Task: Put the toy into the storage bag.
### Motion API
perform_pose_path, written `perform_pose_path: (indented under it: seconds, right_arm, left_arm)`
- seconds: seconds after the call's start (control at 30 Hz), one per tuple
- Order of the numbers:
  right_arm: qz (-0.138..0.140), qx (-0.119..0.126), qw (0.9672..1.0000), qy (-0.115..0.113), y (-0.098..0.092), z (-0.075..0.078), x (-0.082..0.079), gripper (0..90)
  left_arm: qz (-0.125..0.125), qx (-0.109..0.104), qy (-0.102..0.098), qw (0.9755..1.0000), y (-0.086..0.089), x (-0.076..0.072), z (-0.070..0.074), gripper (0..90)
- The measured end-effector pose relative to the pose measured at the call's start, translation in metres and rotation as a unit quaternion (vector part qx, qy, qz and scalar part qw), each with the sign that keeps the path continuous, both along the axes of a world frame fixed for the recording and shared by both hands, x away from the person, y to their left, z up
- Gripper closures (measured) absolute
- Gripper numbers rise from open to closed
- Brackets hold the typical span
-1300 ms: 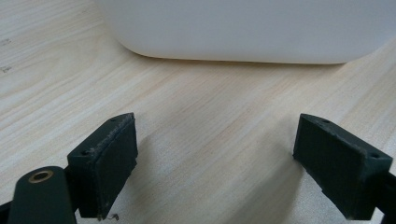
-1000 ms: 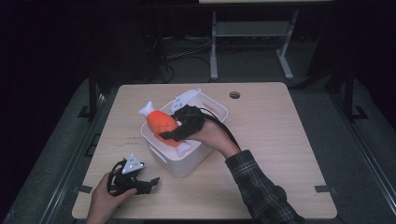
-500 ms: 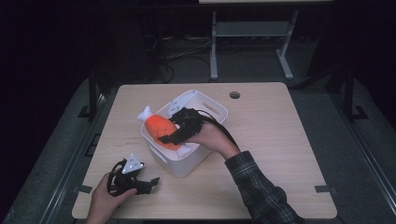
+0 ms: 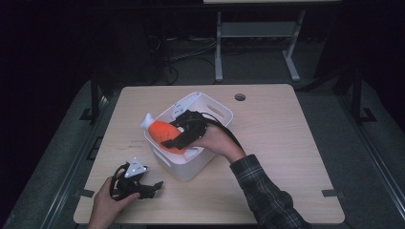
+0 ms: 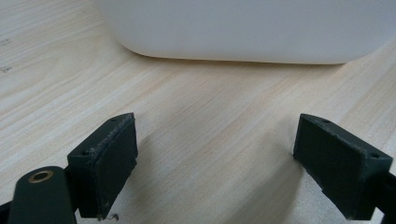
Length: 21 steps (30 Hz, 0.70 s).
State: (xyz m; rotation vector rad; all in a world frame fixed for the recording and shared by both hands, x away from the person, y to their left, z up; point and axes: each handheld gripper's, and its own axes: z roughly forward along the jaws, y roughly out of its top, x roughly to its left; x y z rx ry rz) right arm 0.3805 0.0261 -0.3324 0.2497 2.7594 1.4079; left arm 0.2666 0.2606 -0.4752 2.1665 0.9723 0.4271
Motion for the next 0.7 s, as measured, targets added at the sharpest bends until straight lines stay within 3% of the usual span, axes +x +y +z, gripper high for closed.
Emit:
perform_pose_path:
  seconds: [0.37,0.6,0.7]
  right_arm:
    - [-0.005,0.008,1.0,-0.002,-0.005,0.003,-0.002,27.7]
    - [-0.019,0.017,0.9997,-0.006,-0.023,0.009,-0.004,27.7]
    - [-0.033,0.02,0.9992,-0.004,-0.038,0.012,-0.005,27.7]
  left_arm:
    - [0.0,-0.001,0.0,1.0,0.0,0.0,0.0,12.7]
    - [0.0,-0.001,0.001,1.0,0.0,0.0,0.0,12.7]
    - [0.0,-0.001,0.001,1.0,0.0,0.0,0.0,12.7]
